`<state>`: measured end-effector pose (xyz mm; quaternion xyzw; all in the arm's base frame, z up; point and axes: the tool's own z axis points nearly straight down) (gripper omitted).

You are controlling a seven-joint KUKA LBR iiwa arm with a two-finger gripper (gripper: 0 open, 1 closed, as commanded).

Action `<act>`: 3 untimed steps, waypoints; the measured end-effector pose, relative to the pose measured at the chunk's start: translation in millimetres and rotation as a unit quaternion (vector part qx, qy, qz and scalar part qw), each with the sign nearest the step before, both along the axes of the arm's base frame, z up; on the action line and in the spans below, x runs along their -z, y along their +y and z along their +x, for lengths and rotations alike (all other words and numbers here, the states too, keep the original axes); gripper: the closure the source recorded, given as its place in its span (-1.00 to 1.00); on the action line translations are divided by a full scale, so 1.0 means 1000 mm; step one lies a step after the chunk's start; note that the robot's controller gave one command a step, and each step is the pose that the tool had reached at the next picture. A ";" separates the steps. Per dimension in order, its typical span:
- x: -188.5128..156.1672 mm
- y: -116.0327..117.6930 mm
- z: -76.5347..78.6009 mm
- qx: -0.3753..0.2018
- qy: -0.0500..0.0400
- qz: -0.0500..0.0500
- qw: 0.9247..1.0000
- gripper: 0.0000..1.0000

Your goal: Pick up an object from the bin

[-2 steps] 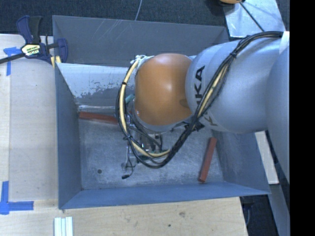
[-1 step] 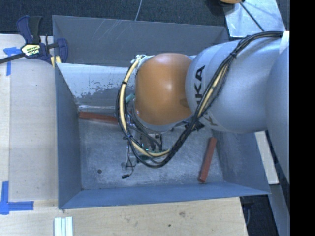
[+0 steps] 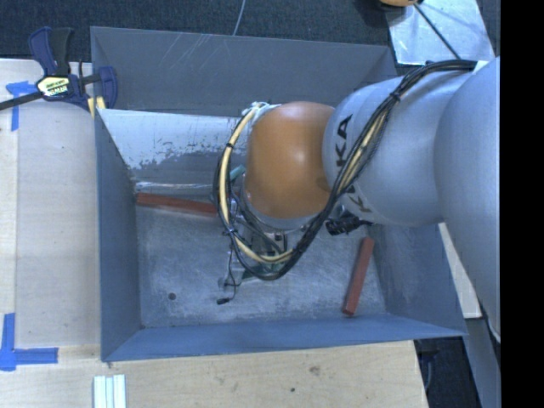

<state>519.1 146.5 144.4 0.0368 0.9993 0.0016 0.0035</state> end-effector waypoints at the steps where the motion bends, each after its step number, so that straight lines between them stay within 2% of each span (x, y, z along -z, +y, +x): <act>1: 0.076 -0.037 -0.003 -0.078 0.004 -0.002 0.997 -1.00; 2: 0.074 -0.036 -0.002 -0.078 0.003 -0.002 0.997 -1.00; 3: 0.053 -0.061 -0.005 -0.127 0.005 -0.001 0.992 -1.00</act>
Offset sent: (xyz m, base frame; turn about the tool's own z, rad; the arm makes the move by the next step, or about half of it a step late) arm -0.0028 -0.0356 -0.0744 -0.1559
